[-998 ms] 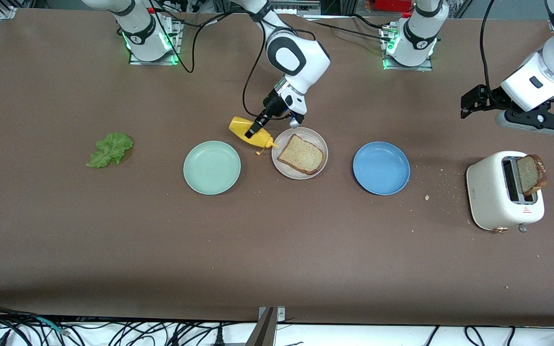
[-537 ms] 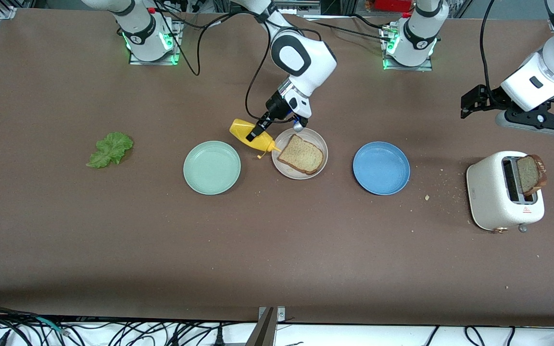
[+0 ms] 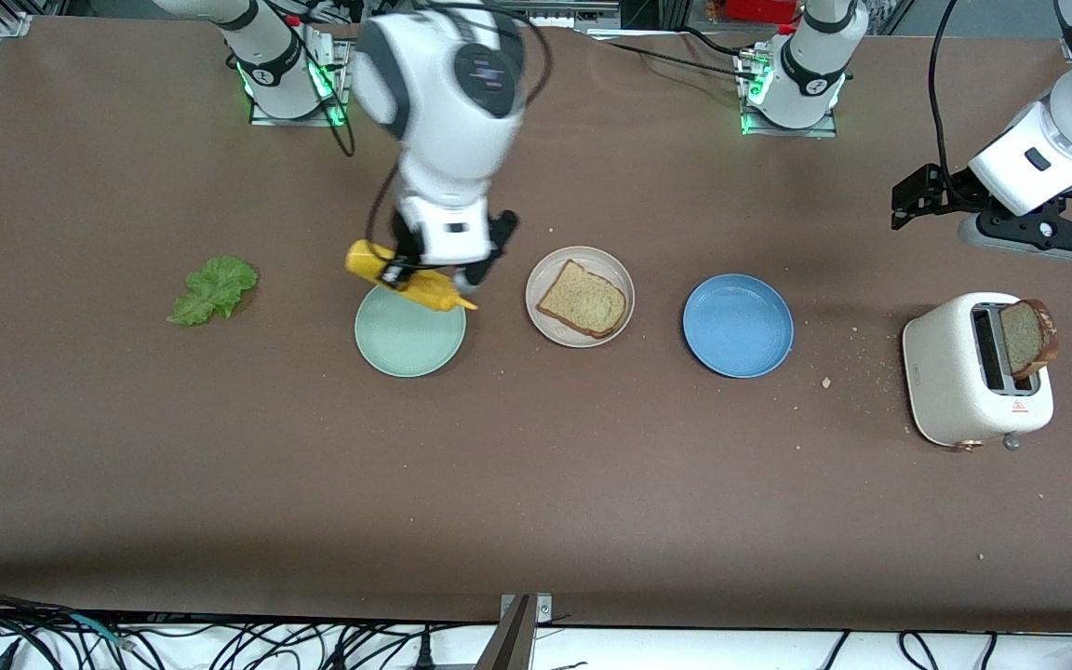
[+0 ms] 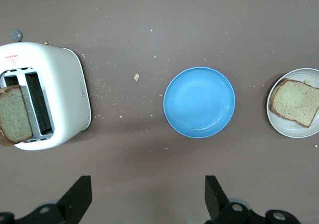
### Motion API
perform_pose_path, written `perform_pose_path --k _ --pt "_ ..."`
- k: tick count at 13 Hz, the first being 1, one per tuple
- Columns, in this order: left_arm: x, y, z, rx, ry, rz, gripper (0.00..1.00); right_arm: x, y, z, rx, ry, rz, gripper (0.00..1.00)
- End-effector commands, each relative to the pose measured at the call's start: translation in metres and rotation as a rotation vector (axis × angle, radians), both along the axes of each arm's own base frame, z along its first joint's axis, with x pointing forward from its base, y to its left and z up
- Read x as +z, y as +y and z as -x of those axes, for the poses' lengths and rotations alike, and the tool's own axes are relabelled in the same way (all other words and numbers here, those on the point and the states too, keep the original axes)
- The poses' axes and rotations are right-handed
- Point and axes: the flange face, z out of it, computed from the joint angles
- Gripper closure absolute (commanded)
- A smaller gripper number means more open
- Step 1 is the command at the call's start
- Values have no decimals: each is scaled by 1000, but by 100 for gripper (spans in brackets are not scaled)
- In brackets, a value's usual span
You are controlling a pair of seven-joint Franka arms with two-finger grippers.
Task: Make sandwich in beige plate with both arms
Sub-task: 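Return the mustard bottle with the right gripper and set it down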
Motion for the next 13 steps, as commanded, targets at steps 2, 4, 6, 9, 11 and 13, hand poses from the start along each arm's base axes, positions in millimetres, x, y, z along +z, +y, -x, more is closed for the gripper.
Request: perform_pose_path --k 2,4,6,9,11,13 --pt "4 -1 -5 2 2 2 0 18 -126 -27 79 157 -328 100" --pt "4 -1 -5 2 2 4 0 9 -188 -34 116 191 -522 100" --pt "4 0 -5 3 2 4 0 -12 -239 -33 150 193 -722 100" --pt "4 0 -5 3 2 4 0 -58 -298 -18 214 150 -947 100" --pt "4 0 -5 3 2 4 0 -91 -323 -3 244 100 -1062 100" --pt "3 0 -5 2 3 4 0 -105 -342 2 251 63 -1120 100"
